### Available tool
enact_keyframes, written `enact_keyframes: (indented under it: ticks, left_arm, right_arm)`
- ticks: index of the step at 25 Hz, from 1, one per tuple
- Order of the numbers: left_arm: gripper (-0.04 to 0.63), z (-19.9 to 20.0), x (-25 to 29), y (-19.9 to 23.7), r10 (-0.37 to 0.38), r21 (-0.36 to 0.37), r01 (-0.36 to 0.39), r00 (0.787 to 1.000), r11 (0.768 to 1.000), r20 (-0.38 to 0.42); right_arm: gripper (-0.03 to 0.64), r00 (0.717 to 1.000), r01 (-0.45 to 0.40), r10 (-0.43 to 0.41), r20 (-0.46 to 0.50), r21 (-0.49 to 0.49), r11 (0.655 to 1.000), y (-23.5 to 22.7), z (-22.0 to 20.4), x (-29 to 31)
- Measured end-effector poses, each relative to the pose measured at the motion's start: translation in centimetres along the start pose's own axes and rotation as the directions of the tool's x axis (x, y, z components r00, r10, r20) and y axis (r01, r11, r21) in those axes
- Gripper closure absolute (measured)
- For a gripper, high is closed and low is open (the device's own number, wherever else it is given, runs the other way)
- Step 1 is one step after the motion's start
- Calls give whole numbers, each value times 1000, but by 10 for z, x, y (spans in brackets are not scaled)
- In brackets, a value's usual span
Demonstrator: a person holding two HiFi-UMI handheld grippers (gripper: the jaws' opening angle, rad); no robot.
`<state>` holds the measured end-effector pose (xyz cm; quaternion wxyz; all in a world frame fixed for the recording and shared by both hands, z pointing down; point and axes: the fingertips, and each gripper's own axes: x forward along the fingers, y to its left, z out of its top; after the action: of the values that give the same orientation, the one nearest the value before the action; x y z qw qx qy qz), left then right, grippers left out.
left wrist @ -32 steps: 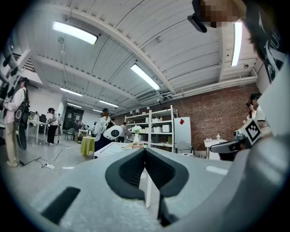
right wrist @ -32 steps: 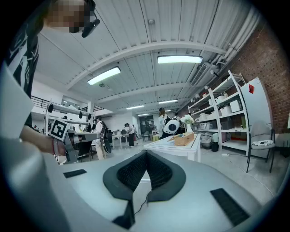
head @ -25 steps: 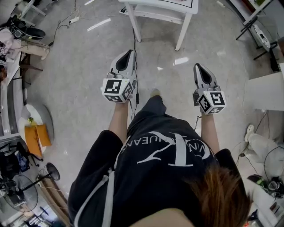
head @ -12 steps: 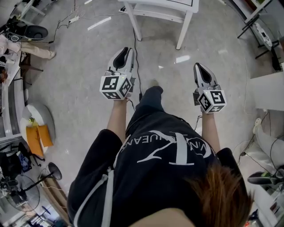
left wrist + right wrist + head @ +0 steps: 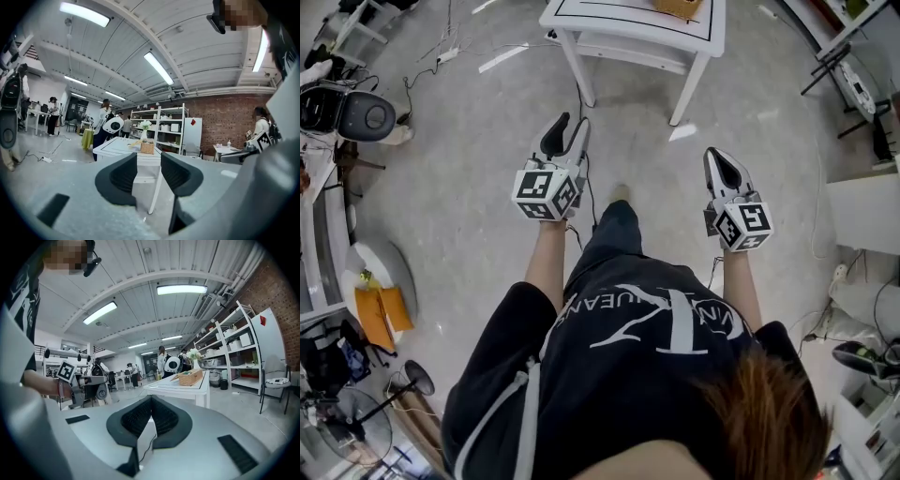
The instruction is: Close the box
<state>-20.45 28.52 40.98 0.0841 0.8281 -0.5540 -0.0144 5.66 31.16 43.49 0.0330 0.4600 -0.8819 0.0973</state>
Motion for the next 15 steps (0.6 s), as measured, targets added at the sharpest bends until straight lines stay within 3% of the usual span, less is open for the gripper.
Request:
enact_keyframes:
  ticks: [4,15]
  left_arm:
    - [442,0,47,20,-3,-38,2,1000,999,-26]
    - [436,8,147,80,-44,-54,39,995,998,-85]
  right_arm:
    - [618,999,13,-13,-33,7,1000,-23,2,36]
    - [618,994,88,-85,-62,50,995,-69,13,124]
